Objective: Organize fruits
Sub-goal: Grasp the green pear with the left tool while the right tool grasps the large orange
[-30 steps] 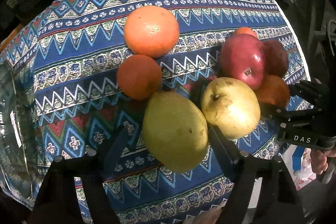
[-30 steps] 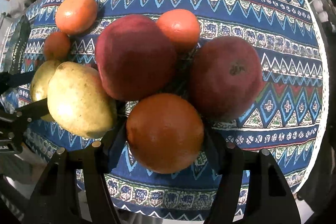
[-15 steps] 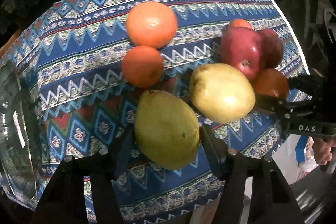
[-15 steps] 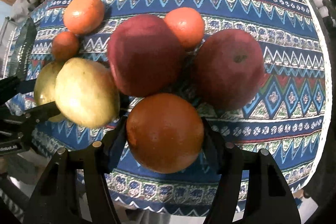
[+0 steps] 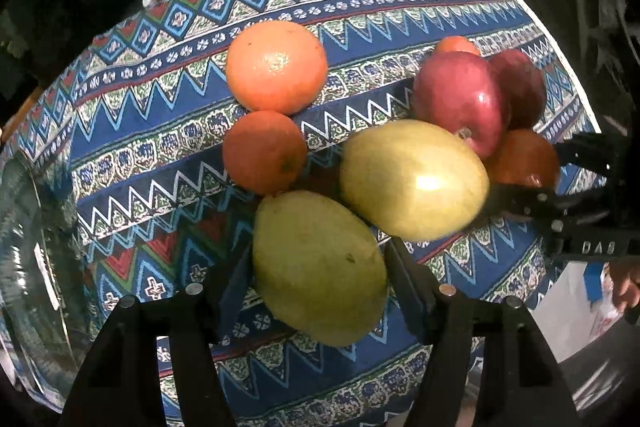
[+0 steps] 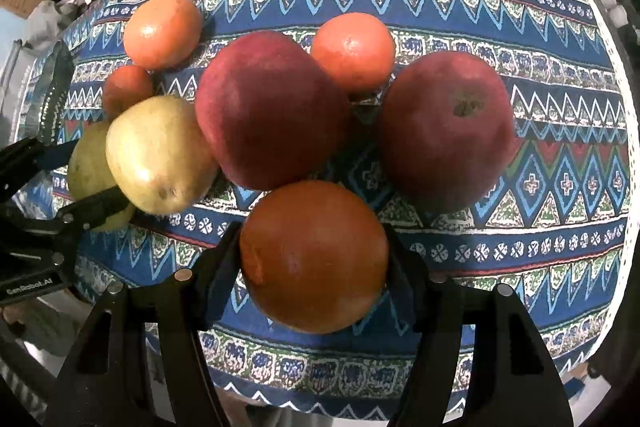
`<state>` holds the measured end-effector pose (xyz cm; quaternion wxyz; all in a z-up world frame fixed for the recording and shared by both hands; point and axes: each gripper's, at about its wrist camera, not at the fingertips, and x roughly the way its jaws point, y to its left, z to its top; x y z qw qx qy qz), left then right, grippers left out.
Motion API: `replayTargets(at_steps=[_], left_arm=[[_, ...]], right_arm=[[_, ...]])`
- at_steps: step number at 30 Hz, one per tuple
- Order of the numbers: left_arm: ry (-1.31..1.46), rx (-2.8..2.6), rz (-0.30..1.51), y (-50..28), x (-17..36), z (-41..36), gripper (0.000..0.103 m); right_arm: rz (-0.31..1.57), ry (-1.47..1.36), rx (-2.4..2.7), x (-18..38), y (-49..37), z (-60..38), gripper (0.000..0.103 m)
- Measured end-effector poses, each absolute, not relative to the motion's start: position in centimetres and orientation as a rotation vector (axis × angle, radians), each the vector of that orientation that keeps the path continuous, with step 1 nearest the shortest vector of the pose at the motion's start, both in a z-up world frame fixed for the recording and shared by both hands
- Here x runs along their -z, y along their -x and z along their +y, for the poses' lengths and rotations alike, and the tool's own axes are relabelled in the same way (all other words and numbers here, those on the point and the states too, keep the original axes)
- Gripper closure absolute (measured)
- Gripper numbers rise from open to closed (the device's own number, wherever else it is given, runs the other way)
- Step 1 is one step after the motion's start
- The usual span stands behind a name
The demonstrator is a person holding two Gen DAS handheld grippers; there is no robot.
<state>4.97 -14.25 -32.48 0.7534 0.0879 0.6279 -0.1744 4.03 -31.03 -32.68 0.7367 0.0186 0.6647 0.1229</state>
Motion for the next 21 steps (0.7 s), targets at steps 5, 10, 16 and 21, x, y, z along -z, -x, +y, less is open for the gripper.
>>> replayTargets(at_steps=[5,10,16,21], left_arm=[[-0.153,0.379,1.412,-5.1,32.8,-13.8,0.036],[-0.138,0.391,1.408,-5.1,32.6,-13.4,0.037],[-0.177,0.398,1.378,-4.4,32.4,-13.8,0.037],[-0.180,0.381,1.360,-3.8,32.0,-13.6,0.037]], right_arm=[[1.438,0.005,-0.267,32.5,-3.8,-31.3,0.036],[1.463,-0.009,-0.242,32.7,-4.1,-30.6,0.036],[1.442,0.010,-0.237,32.1,-3.8,-30.5,0.036],[1.393,0.024,-0.246,30.9,-3.0,-30.2,0.036]])
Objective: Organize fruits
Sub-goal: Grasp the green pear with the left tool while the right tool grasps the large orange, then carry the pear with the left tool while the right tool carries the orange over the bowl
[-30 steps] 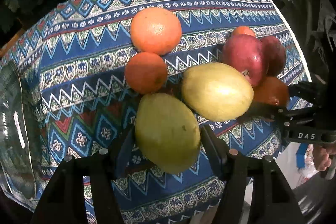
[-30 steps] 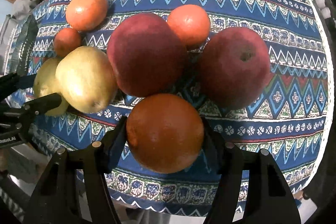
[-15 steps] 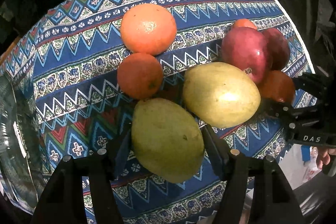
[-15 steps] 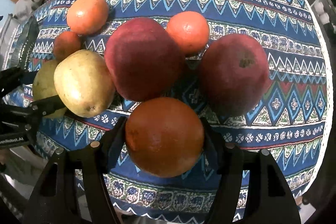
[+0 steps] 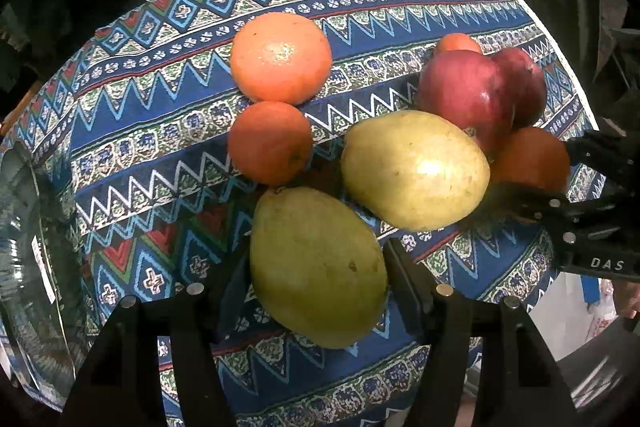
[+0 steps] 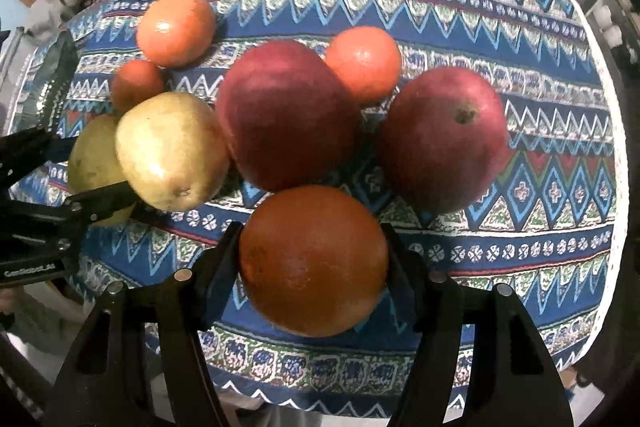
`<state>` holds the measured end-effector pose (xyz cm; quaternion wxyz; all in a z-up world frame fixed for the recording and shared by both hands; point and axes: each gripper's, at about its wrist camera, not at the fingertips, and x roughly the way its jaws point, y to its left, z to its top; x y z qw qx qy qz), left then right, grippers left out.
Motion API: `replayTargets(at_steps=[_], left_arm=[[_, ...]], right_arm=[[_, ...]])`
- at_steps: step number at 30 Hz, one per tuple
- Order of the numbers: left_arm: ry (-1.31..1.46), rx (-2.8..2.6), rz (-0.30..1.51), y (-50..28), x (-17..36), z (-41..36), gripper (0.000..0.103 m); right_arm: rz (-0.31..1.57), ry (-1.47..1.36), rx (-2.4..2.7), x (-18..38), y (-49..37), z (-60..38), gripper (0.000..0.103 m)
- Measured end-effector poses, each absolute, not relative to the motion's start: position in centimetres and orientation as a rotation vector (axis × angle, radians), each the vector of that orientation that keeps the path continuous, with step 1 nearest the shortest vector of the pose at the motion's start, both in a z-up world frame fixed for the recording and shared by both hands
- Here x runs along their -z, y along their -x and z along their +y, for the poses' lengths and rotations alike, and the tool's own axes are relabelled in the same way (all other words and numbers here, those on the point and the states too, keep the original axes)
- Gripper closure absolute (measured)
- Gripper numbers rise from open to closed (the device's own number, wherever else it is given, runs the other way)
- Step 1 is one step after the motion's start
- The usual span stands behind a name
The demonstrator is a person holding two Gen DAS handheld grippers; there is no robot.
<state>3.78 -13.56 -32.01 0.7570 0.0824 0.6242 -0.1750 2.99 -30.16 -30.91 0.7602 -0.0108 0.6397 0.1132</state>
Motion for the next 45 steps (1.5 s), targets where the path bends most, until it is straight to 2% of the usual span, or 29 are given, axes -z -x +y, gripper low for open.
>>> replayTargets(at_steps=[45], left_arm=[[-0.103,0.321,0.931,-1.4,15.4,-7.9,0.037]], right_arm=[[0.922,0.055,-0.326,13.6,-1.7,-26.5,0.037]])
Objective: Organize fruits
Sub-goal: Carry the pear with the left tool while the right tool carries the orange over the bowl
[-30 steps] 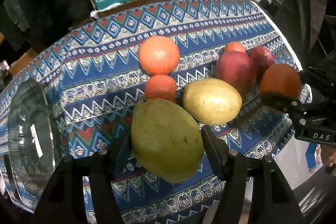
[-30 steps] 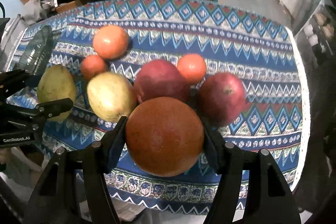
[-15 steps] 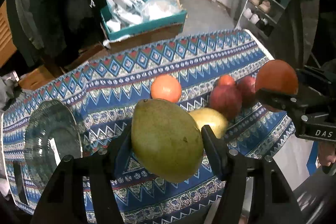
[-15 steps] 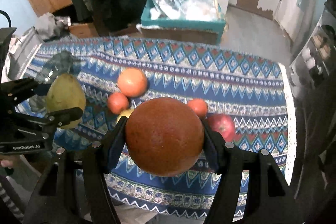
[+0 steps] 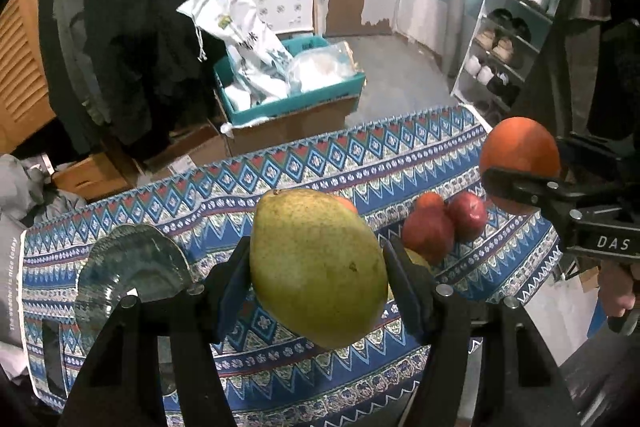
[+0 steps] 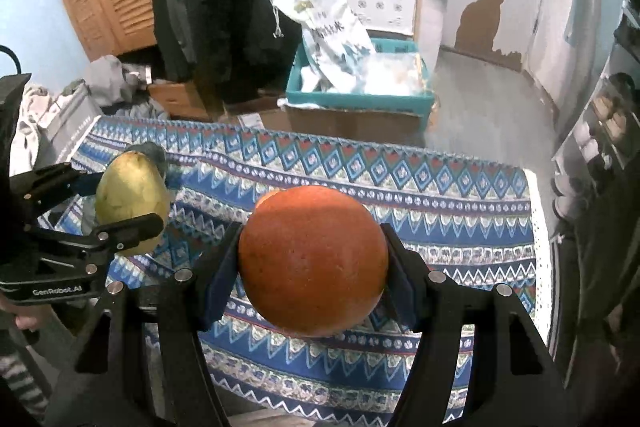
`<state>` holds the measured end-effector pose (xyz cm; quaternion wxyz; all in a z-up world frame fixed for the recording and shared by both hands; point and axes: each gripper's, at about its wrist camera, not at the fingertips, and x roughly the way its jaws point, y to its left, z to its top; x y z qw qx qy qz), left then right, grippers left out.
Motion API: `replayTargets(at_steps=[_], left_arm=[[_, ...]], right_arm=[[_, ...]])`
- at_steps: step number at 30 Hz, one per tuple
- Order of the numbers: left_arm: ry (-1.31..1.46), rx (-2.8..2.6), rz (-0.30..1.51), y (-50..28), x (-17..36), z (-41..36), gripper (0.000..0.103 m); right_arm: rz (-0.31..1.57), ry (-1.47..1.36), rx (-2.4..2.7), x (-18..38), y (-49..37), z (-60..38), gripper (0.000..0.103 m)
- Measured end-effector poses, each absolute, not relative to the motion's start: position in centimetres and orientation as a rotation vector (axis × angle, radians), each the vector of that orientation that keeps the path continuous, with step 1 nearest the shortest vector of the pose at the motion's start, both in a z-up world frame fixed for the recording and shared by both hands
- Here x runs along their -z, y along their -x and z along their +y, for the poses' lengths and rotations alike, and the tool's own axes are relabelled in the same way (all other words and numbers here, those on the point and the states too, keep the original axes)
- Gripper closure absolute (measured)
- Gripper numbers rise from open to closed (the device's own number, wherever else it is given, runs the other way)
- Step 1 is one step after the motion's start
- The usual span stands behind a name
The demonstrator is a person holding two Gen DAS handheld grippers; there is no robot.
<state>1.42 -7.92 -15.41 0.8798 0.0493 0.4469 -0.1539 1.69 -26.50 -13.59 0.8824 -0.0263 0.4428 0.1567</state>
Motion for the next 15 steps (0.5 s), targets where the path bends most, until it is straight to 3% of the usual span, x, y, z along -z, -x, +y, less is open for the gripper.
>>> replayTargets(at_steps=[15], left_arm=[[-0.029,0.254,0.897,-1.6,14.0,-2.8,0.037]], right_arm=[[0.885,0.057,-0.397,11.3,-3.2,-22.1,0.036]])
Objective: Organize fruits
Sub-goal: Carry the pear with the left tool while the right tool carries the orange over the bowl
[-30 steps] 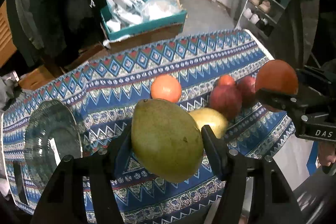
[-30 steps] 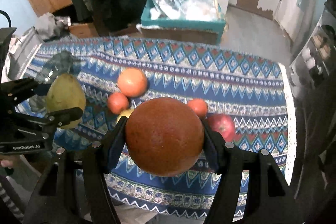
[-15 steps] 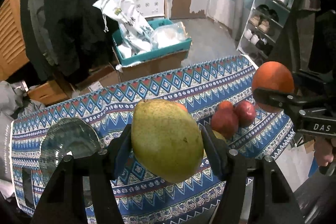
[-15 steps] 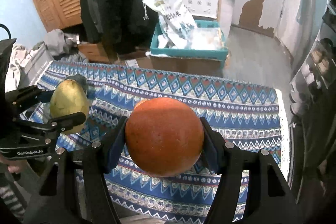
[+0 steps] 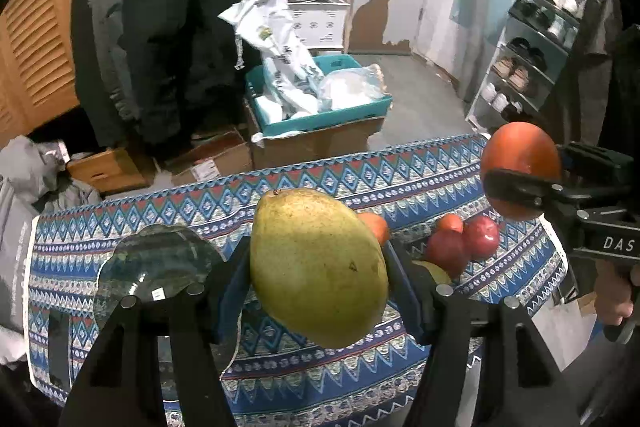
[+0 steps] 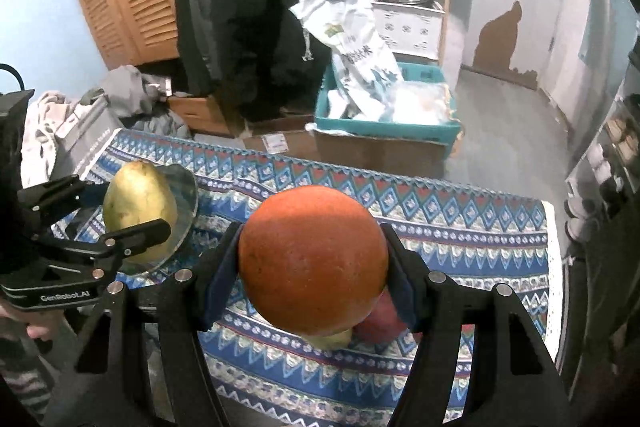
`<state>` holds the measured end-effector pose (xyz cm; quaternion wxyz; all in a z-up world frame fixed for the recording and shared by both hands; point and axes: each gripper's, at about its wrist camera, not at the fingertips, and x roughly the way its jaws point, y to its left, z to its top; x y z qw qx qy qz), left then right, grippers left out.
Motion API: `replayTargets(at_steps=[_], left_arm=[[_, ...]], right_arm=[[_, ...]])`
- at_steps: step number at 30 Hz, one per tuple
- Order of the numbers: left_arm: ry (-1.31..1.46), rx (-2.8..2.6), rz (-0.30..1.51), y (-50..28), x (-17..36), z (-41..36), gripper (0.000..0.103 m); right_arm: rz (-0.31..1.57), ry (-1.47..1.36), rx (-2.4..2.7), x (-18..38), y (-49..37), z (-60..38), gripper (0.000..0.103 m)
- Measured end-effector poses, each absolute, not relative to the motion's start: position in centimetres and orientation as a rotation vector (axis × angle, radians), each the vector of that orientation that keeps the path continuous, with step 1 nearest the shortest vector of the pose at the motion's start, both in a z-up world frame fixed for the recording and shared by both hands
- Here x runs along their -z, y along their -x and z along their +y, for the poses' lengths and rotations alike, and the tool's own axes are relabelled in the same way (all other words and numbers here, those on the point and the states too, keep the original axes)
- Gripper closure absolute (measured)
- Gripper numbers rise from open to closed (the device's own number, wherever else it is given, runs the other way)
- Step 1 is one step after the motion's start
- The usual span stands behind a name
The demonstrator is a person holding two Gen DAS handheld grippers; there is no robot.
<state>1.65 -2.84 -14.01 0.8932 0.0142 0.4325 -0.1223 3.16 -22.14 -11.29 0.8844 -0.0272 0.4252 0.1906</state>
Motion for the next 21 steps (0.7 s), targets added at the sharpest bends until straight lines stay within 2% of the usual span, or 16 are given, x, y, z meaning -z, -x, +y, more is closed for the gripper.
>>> replayTargets(at_steps=[21], left_arm=[[0.065,0.116,0.903,-2.0,14.8,5.2,0.037]], right_arm=[[0.917,0.091,-0.546,11.2,-6.7,-11.2,0.036]])
